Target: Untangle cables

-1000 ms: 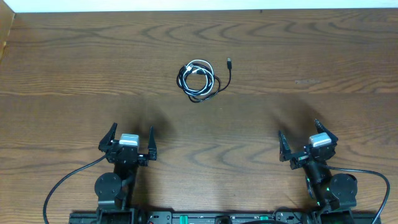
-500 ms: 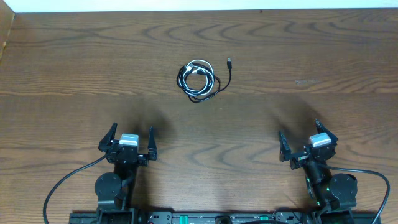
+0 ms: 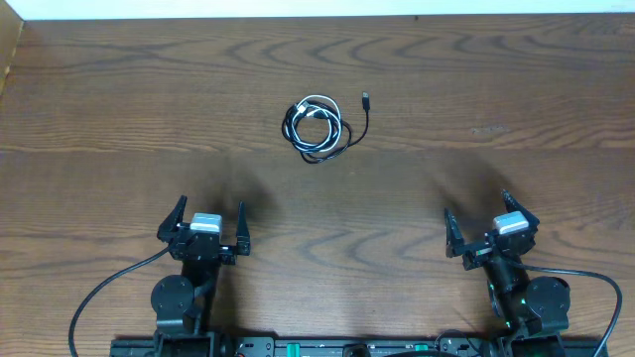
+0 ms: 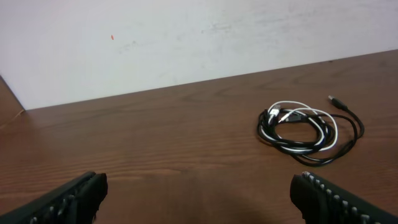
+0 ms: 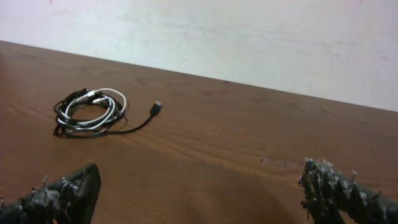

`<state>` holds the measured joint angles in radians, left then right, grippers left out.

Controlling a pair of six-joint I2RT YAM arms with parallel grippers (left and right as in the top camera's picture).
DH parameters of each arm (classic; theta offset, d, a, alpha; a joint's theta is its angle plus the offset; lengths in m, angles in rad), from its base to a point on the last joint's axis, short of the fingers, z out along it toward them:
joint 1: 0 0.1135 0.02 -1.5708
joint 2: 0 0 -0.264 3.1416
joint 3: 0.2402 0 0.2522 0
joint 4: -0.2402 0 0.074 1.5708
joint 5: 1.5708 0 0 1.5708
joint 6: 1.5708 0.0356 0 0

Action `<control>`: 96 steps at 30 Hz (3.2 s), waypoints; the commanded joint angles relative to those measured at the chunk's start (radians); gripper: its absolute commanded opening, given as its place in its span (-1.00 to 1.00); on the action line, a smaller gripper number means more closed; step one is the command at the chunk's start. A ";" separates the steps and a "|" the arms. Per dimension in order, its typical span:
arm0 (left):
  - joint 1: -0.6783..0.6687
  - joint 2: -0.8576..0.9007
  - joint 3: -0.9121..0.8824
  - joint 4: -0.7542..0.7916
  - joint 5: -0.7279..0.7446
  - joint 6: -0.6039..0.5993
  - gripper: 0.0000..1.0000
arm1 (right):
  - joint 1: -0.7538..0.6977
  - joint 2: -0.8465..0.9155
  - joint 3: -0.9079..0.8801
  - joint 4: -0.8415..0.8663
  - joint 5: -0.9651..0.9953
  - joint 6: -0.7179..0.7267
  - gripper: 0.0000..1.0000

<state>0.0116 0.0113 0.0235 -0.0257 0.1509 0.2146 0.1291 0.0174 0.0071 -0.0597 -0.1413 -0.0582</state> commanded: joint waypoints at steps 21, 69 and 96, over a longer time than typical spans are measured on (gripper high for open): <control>0.004 0.000 -0.019 -0.032 -0.006 0.013 0.98 | 0.003 -0.004 -0.002 -0.004 0.001 0.013 0.98; 0.004 0.000 -0.019 -0.032 -0.006 0.013 0.98 | 0.003 0.239 0.089 -0.027 0.146 0.008 0.98; 0.004 0.000 -0.019 -0.032 -0.006 0.013 0.98 | 0.003 0.766 0.348 0.038 0.109 0.010 0.99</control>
<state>0.0116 0.0124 0.0235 -0.0261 0.1501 0.2146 0.1295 0.7837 0.3332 -0.0261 -0.0059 -0.0582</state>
